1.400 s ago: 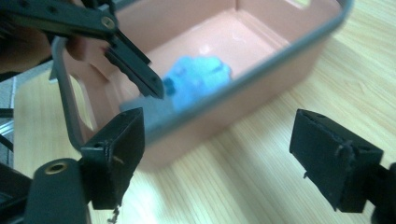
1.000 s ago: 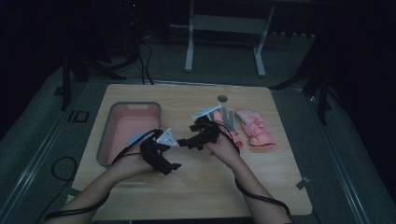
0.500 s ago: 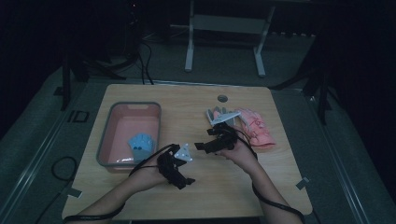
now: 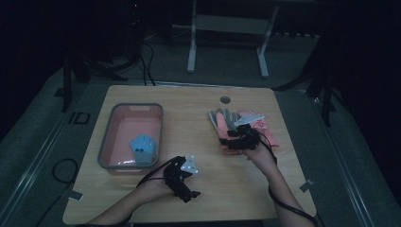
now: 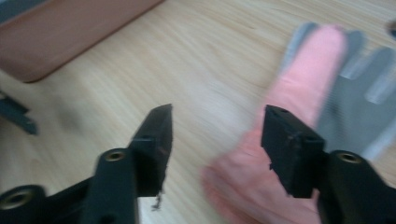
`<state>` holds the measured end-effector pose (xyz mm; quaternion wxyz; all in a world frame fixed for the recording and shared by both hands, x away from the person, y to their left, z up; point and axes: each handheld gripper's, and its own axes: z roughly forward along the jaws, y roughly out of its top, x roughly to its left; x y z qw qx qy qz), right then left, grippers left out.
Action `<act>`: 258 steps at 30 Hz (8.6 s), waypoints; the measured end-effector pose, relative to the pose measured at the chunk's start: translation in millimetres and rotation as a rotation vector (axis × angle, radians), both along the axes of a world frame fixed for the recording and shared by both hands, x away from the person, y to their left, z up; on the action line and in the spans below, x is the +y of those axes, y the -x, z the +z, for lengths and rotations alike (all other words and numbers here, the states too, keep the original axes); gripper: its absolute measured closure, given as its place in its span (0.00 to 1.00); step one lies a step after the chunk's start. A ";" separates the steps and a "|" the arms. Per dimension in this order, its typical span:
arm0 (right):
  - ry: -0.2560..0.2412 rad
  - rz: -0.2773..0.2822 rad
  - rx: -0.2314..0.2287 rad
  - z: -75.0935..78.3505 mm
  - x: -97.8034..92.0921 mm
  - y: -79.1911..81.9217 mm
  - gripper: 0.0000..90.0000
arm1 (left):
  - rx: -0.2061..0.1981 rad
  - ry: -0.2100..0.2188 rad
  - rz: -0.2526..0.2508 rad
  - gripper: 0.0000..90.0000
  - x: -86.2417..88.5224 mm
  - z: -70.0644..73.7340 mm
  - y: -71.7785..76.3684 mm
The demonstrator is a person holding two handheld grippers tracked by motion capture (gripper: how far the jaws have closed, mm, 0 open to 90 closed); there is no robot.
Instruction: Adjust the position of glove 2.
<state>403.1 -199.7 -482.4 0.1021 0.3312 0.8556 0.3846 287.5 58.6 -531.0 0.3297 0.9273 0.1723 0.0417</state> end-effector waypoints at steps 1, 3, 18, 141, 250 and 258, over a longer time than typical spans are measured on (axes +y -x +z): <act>0.004 -0.016 -0.009 0.4 -4.7 -2.1 0.51 | 0.004 0.001 -0.001 0.02 0.9 -1.9 0.2; 0.013 -0.049 -0.017 2.1 -14.1 -6.6 0.56 | 0.003 0.000 0.009 0.02 2.5 -5.7 1.1; 0.044 -0.173 0.029 -5.3 -34.7 -47.4 0.68 | 0.012 0.023 -0.021 0.02 1.3 -20.4 13.7; 0.066 -0.390 0.055 -29.7 -123.5 -76.0 0.65 | -0.008 0.125 -0.041 0.02 11.8 -30.9 18.6; 0.061 -0.416 0.186 -41.5 -122.9 30.3 0.95 | -0.025 0.115 -0.054 0.02 10.8 -32.2 20.1; 0.000 -0.528 0.118 -12.1 -116.7 42.2 0.99 | -0.026 0.118 -0.055 0.02 10.9 -31.2 20.5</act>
